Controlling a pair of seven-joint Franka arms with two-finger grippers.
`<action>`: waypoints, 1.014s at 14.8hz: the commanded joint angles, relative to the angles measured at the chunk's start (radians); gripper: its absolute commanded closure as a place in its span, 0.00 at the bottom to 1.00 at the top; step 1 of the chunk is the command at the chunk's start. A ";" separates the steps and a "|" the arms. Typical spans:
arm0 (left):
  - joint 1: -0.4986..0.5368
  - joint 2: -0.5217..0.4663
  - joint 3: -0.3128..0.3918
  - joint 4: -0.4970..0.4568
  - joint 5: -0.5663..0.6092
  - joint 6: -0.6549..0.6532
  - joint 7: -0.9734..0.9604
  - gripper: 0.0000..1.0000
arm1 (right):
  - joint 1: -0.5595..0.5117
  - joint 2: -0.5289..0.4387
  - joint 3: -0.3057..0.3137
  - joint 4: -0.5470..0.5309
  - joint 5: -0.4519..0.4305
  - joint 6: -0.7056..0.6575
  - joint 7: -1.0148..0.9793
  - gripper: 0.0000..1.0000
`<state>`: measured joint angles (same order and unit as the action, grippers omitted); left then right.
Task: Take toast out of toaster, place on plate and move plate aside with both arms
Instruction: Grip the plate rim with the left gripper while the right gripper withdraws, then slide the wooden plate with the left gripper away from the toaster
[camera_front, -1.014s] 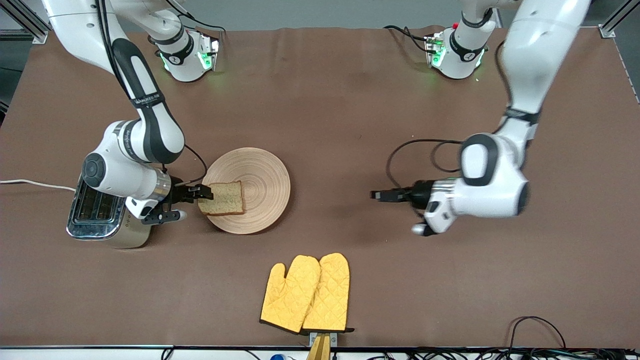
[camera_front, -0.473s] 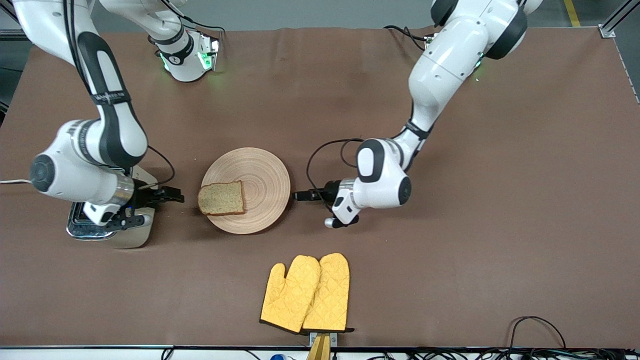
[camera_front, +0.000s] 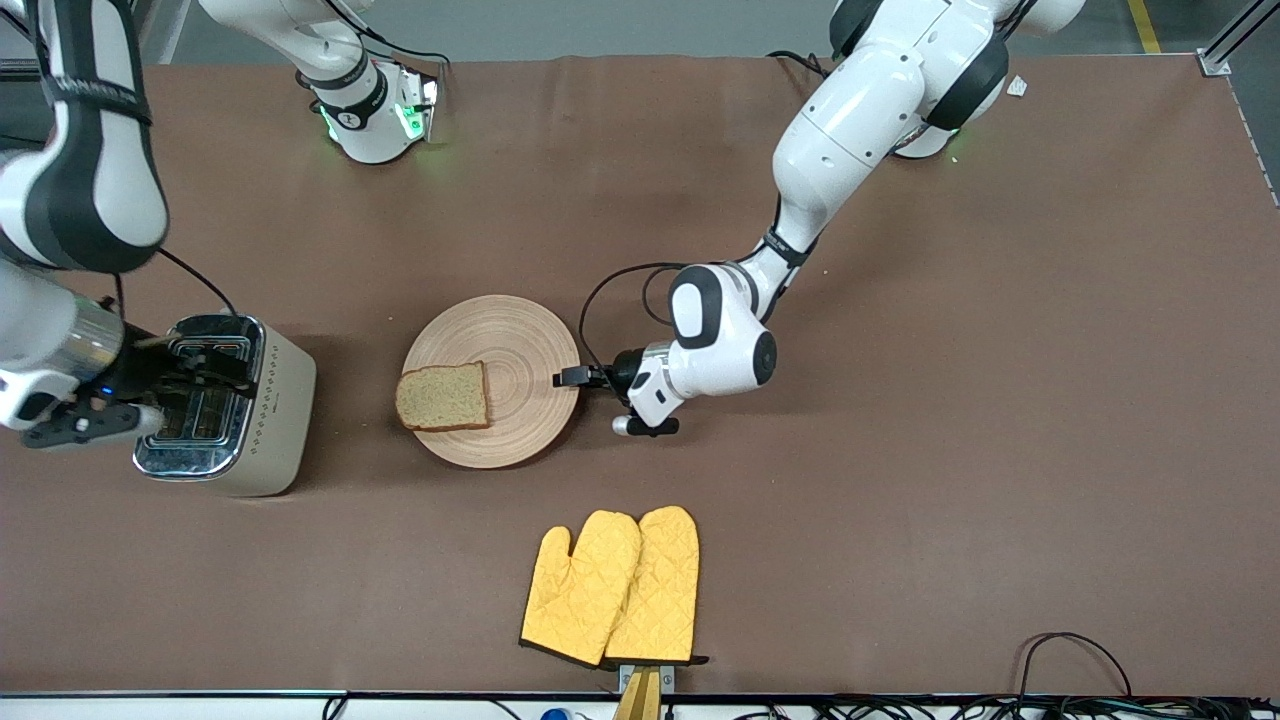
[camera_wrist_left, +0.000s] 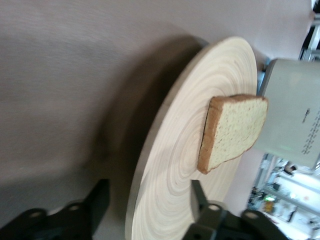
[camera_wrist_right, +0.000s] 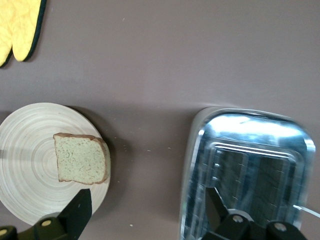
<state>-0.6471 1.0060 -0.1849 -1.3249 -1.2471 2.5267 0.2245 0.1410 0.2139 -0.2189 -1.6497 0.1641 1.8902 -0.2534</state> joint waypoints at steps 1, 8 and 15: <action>-0.016 0.028 0.005 0.024 -0.026 0.037 0.185 0.78 | -0.027 -0.011 -0.036 0.150 -0.028 -0.153 0.019 0.00; 0.036 -0.038 0.007 0.018 -0.051 -0.006 0.144 1.00 | -0.049 -0.091 -0.036 0.243 -0.029 -0.370 0.151 0.00; 0.349 -0.188 0.013 0.004 0.204 -0.497 0.061 1.00 | -0.070 -0.248 -0.008 0.234 -0.090 -0.511 0.144 0.00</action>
<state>-0.3892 0.8617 -0.1551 -1.2862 -1.0793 2.1441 0.2502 0.0931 -0.0072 -0.2610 -1.3831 0.1095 1.3724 -0.1251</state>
